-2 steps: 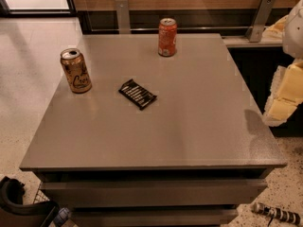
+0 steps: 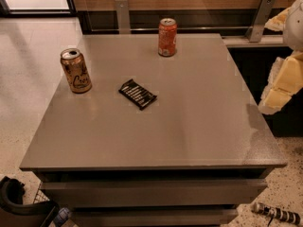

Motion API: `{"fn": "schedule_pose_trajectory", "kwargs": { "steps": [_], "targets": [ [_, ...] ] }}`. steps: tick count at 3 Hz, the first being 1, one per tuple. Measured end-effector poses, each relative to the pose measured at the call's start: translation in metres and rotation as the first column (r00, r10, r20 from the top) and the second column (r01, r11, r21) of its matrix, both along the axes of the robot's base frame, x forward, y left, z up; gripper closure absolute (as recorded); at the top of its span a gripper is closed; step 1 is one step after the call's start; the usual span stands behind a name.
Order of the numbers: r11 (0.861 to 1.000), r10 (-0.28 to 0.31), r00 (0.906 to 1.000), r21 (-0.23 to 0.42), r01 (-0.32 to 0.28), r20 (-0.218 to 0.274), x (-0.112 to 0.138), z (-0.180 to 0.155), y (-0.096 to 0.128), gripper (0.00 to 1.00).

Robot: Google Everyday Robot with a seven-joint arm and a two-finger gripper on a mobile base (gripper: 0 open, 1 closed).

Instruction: Knock coke can over

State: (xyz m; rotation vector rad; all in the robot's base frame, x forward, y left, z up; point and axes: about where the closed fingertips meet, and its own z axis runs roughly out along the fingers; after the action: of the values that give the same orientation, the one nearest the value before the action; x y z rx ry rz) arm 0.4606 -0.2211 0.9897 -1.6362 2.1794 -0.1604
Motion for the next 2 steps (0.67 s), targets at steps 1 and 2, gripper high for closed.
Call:
{"fn": "schedule_pose_trajectory", "kwargs": {
  "steps": [1, 2],
  "targets": [
    [0.983, -0.097, 0.9858, 0.166, 0.074, 0.137, 0.051, -0.012, -0.029, 0.0],
    [0.921, -0.151, 0.9497, 0.387, 0.035, 0.274, 0.101, -0.011, -0.032, 0.0]
  ]
}}
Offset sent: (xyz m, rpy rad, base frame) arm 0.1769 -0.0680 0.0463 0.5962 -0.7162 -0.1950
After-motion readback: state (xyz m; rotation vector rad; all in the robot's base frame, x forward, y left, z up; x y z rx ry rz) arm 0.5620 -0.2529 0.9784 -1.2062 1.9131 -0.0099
